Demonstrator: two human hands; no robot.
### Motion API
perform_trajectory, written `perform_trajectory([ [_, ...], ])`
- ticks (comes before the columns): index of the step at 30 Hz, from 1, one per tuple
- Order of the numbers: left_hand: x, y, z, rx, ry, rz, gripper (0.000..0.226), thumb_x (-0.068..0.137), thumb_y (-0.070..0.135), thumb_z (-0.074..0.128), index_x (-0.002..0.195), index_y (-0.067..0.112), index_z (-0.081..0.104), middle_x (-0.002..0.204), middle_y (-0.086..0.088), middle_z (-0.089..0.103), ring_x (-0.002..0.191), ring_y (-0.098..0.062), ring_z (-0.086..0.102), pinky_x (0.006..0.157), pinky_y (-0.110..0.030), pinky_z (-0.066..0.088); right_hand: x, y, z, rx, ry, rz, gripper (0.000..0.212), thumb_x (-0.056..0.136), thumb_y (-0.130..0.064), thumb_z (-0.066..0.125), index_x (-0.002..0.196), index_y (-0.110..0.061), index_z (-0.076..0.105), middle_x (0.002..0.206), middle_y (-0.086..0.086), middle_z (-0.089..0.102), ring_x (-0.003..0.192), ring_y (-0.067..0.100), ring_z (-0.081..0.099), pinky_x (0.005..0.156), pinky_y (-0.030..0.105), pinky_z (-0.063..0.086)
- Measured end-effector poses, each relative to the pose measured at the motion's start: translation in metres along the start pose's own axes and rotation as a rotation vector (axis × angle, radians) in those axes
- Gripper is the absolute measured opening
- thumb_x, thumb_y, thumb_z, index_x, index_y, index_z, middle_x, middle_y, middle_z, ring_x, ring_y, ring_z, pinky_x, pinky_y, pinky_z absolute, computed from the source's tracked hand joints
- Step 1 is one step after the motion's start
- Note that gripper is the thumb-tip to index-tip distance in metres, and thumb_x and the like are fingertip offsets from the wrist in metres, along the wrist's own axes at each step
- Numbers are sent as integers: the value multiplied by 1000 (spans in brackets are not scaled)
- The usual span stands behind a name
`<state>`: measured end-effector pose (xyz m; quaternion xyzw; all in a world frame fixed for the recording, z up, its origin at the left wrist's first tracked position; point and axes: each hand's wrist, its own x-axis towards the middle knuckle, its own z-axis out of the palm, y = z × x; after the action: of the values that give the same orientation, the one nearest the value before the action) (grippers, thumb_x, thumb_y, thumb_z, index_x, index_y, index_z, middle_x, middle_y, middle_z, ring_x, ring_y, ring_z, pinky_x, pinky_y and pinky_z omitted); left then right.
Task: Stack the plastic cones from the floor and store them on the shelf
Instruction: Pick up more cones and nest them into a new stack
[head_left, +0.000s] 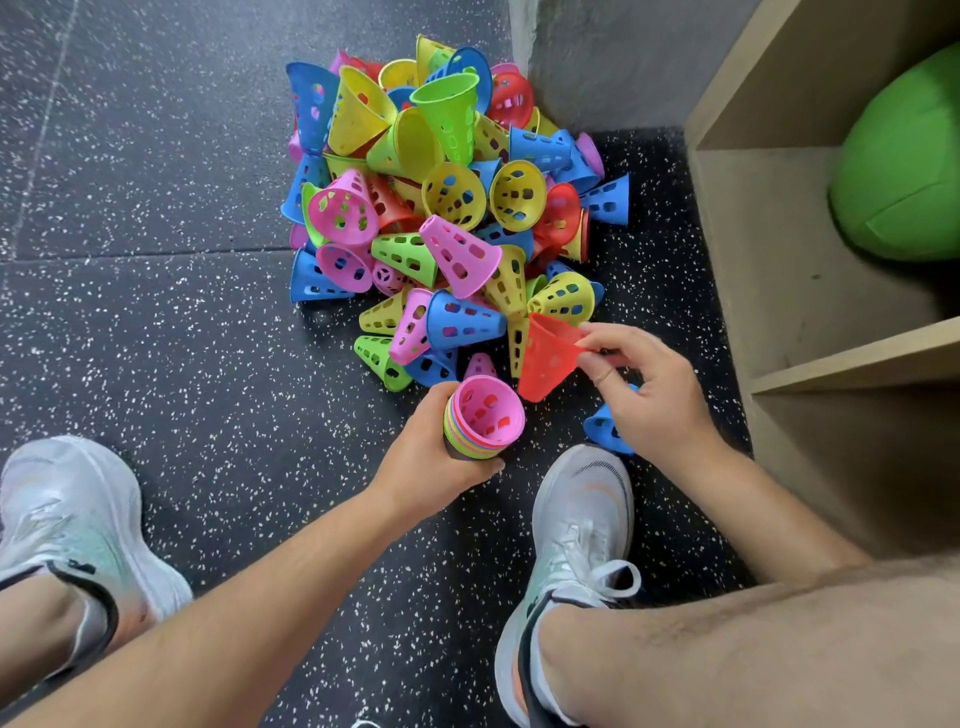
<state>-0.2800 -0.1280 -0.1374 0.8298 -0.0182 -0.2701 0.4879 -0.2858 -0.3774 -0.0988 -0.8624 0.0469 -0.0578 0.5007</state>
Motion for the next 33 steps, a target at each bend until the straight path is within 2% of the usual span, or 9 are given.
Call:
perform_trajectory([
  [4,5,7,7,-9,-5,13,73,68,26,91,126,43,49,117,20,65,110,1,62,99,-34,50,-5,-6,12,18,-28,-79,11,92,-14,71,102,-17,74,118,-5,70,114,12,64,95,34,53],
  [8,10,9,13,-35,3,21,76,68,25,92,126,45,48,118,21,65,110,2,62,97,-31,51,-14,3,17,-33,-96,-131,11,90,-16,74,101,-15,75,119,-4,69,116,12,62,99,42,50],
  [11,12,10,16,-31,-1,27,74,68,23,92,125,42,49,116,19,66,108,2,63,95,-30,51,-20,8,13,-64,-205,-174,16,89,-16,75,105,-16,75,121,-5,68,118,12,62,101,41,49],
  [14,13,14,19,-5,-19,33,71,68,24,92,124,37,51,113,16,66,106,-1,63,95,-32,51,-25,11,6,-40,-313,-129,29,90,-14,71,118,-19,70,124,-10,67,121,13,60,101,33,48],
  [17,16,18,23,14,-21,41,69,68,25,92,122,37,51,110,18,66,103,1,63,94,-31,51,-29,24,0,-76,-206,-89,27,90,-13,68,116,-19,70,122,-10,68,120,11,59,101,28,47],
  [21,20,22,32,25,-41,62,68,67,27,92,120,40,51,110,18,66,103,0,63,91,-29,51,-35,63,-9,-336,-99,-129,22,83,-5,74,103,-15,75,113,-3,69,110,19,59,99,34,46],
  [25,24,27,42,26,-68,96,70,67,26,92,124,36,52,113,17,64,105,1,62,89,-22,49,-43,85,-10,-495,-136,-96,12,83,-22,69,90,-20,78,115,-3,67,104,23,57,86,45,51],
  [29,27,30,47,17,-83,104,71,68,23,92,125,36,51,114,18,64,103,7,61,83,-9,45,-41,87,-5,-535,-199,-75,27,88,-30,58,103,-19,78,126,-4,65,105,25,58,86,48,51],
  [33,25,30,46,26,-80,99,72,67,27,92,127,36,52,115,20,64,105,6,61,87,-16,47,-34,80,-4,-560,-159,-65,39,89,-24,63,124,-6,68,133,5,63,114,28,55,97,47,51],
])
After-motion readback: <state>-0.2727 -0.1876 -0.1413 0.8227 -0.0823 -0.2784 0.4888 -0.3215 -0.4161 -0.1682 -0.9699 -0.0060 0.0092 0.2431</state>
